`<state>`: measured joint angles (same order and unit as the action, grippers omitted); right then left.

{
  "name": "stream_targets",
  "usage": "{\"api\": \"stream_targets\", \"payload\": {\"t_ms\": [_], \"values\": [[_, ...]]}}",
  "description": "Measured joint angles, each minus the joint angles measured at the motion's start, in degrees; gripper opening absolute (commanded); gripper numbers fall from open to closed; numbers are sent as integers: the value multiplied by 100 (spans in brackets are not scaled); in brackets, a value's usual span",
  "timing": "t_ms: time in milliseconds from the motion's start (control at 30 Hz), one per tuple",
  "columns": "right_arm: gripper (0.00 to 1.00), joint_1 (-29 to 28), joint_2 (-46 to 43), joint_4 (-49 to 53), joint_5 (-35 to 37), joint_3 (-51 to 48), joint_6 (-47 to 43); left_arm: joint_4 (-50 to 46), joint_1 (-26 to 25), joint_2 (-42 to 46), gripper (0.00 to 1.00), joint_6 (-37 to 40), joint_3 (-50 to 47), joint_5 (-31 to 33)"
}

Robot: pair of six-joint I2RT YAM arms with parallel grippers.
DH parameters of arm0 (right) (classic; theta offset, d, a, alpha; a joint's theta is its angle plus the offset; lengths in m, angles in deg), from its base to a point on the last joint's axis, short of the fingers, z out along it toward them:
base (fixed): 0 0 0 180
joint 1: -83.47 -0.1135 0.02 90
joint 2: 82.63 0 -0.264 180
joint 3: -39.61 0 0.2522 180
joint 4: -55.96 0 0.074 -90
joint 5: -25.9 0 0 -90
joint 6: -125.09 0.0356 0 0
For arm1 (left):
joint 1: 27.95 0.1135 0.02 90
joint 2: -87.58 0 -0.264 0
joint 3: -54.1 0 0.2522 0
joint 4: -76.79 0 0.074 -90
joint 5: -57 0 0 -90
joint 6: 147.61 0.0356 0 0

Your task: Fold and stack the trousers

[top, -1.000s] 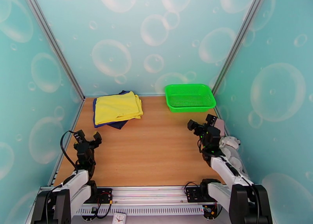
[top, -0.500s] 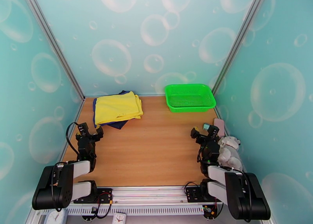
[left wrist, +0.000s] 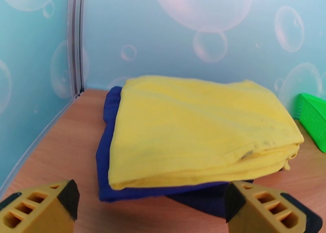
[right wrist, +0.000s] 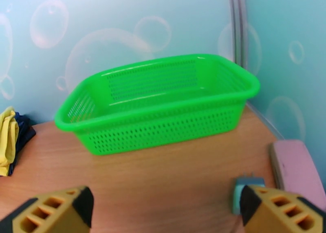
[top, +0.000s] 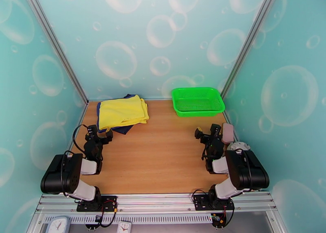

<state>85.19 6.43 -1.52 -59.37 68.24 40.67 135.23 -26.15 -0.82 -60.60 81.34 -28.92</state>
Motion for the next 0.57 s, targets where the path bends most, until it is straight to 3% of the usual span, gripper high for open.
{"api": "stream_targets", "payload": {"t_ms": [567], "values": [[99, -76, 0, 382, -35, 72, -181, -76, -151, 0, 99, 44, -33, 109]]}}
